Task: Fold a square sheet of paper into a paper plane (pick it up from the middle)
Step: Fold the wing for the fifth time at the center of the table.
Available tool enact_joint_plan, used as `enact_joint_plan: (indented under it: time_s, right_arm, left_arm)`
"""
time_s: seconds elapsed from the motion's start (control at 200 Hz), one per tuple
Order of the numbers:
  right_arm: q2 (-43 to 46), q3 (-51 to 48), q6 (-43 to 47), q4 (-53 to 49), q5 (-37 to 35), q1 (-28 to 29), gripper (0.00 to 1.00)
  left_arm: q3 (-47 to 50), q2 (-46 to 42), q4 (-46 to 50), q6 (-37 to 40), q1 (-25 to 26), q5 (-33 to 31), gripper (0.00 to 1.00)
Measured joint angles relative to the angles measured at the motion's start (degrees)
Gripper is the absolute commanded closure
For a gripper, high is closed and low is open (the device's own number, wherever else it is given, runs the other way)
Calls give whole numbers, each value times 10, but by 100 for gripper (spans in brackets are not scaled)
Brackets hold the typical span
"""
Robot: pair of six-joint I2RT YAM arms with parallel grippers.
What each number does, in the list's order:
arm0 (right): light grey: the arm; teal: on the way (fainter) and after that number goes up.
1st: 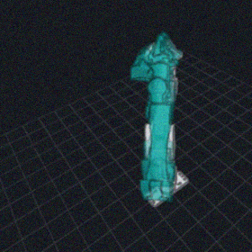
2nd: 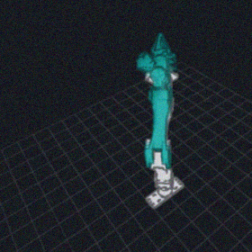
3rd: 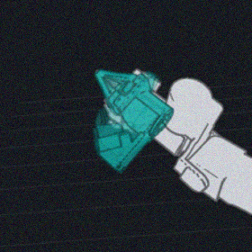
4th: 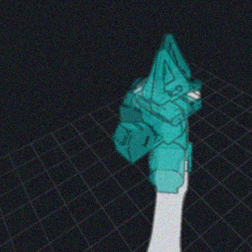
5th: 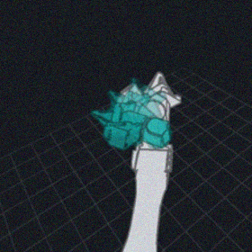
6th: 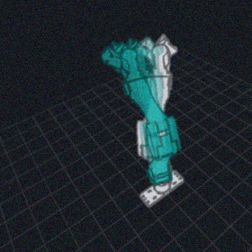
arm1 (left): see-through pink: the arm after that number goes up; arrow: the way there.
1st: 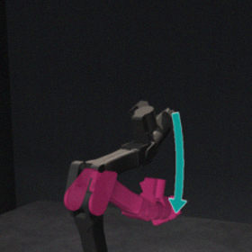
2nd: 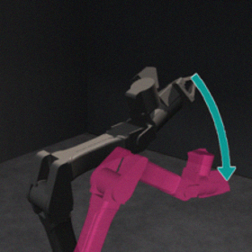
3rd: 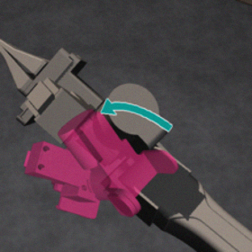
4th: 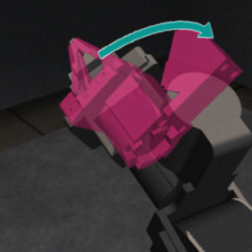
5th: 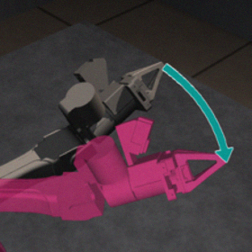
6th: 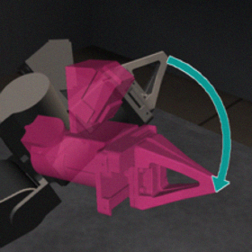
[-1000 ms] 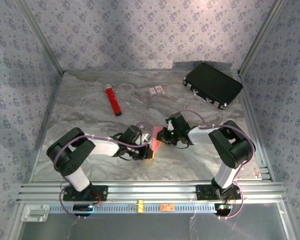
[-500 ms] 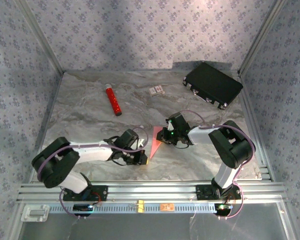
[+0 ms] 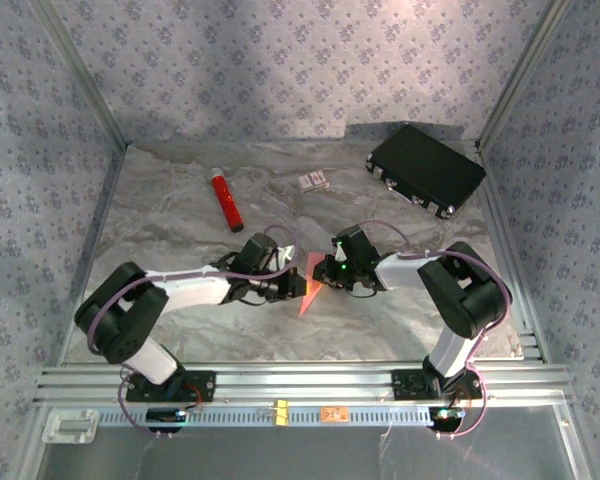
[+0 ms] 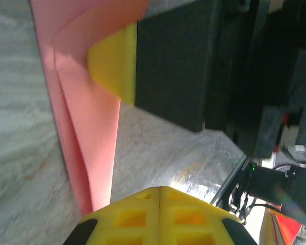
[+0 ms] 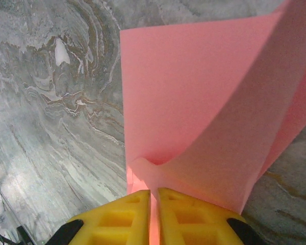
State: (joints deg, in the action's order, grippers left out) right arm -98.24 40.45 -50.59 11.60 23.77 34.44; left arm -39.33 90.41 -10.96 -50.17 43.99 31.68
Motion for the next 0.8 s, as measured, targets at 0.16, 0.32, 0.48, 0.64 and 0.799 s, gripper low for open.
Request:
enact_joint_plan:
  time_s: [0.16, 0.32, 0.48, 0.64, 0.799]
  right_arm:
    - [0, 0, -2, 1, 0, 0, 86]
    - [0, 0, -5, 2, 0, 0, 86]
    - [1, -2, -6, 3, 0, 0, 85]
    - [1, -3, -7, 6, 0, 0, 85]
    - [4, -4, -7, 6, 0, 0, 84]
  left_arm:
    - [-20, 52, -11, -5, 0, 0, 99]
    - [-37, 87, -13, -6, 3, -5, 97]
    - [-48, 102, -12, -5, 7, -21, 96]
    - [-49, 110, -1, -2, 8, -43, 97]
    - [-52, 112, 10, 11, 15, -57, 100]
